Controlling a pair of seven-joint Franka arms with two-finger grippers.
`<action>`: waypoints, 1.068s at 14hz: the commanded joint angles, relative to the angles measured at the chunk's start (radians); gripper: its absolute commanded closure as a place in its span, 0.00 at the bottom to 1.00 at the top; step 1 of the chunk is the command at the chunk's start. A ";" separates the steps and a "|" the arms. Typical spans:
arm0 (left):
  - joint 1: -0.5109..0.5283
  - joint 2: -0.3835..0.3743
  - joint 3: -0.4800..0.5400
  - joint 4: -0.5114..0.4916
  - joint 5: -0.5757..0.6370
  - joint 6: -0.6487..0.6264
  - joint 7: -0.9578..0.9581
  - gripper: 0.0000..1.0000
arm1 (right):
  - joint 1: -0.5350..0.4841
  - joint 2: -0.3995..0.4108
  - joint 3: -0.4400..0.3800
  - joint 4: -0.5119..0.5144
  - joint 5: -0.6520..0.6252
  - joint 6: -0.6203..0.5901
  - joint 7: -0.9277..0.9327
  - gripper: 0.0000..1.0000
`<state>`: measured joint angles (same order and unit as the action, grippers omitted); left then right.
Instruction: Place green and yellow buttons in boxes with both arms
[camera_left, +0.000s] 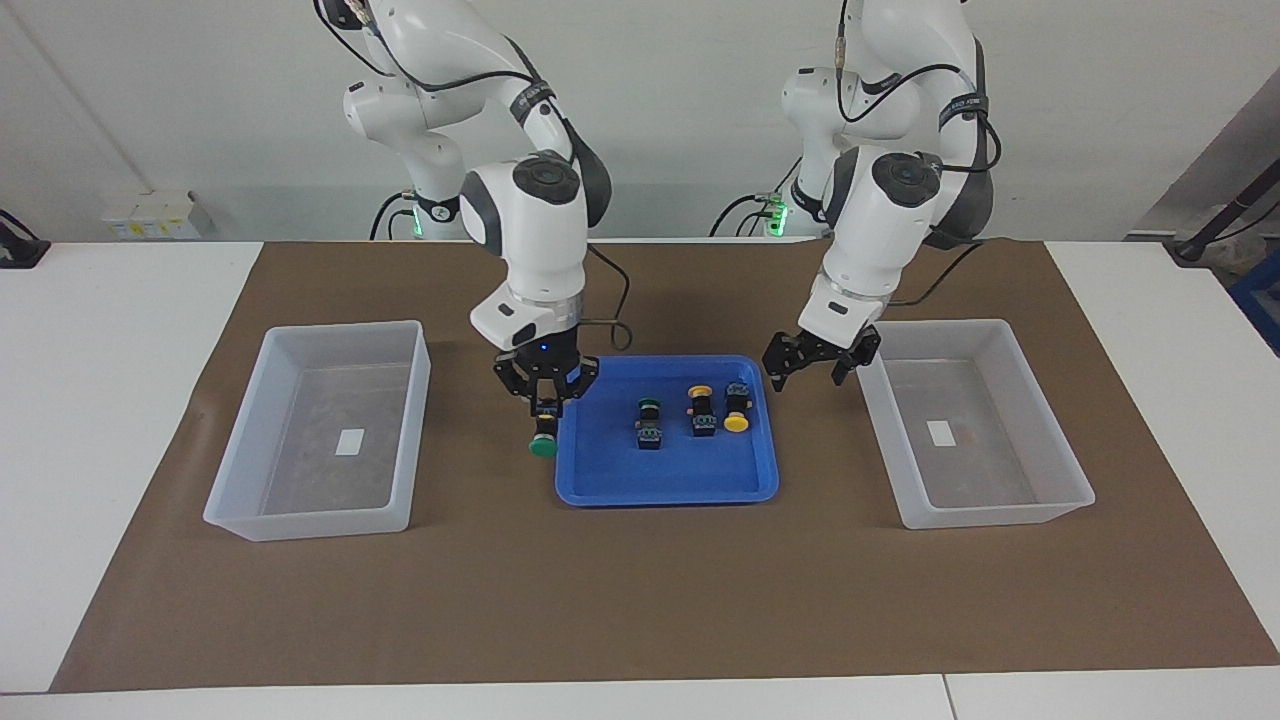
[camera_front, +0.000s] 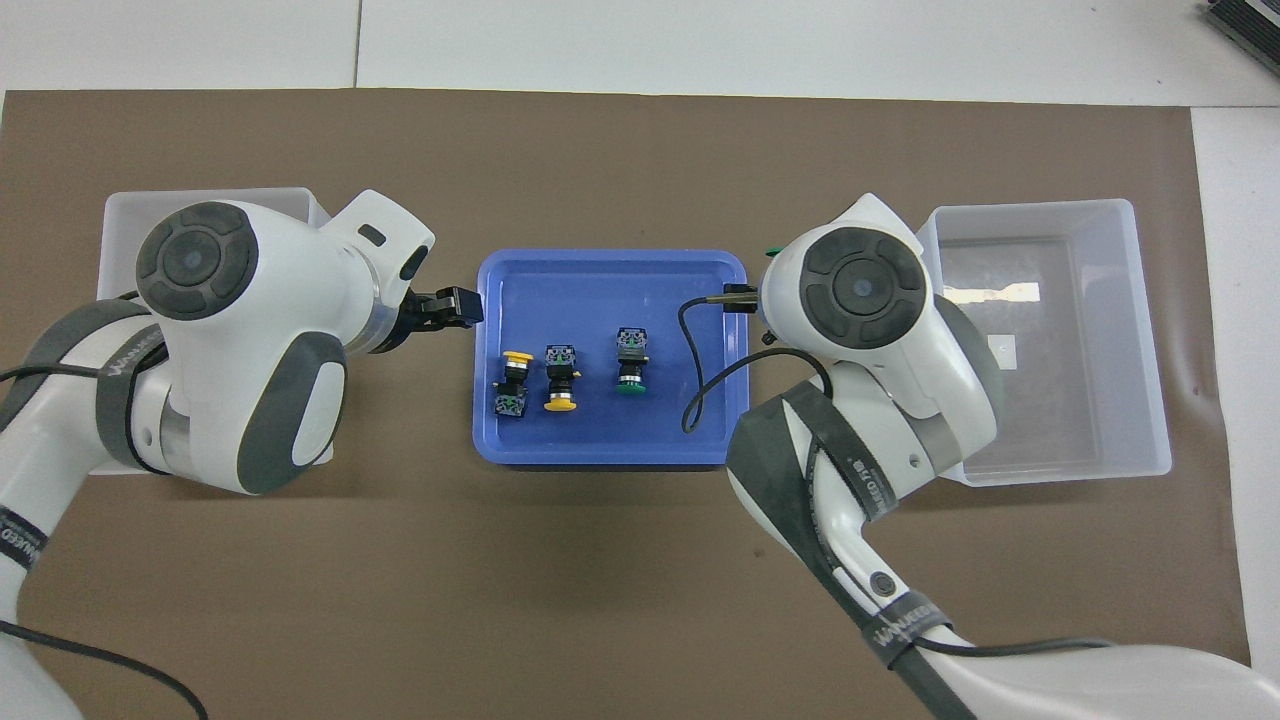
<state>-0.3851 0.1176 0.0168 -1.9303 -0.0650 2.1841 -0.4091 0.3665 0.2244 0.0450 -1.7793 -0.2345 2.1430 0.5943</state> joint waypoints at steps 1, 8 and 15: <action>-0.040 -0.007 0.009 -0.032 -0.012 0.057 0.015 0.00 | -0.067 -0.081 0.012 -0.066 -0.011 -0.020 -0.045 1.00; -0.133 0.119 0.012 0.000 0.001 0.164 0.015 0.00 | -0.291 -0.212 0.010 -0.212 0.119 -0.014 -0.437 1.00; -0.193 0.212 0.014 0.047 0.063 0.187 0.012 0.00 | -0.506 -0.260 0.010 -0.458 0.176 0.204 -0.778 1.00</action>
<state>-0.5551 0.3091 0.0139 -1.9083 -0.0198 2.3627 -0.4042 -0.0730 0.0063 0.0428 -2.1378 -0.0880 2.2603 -0.0816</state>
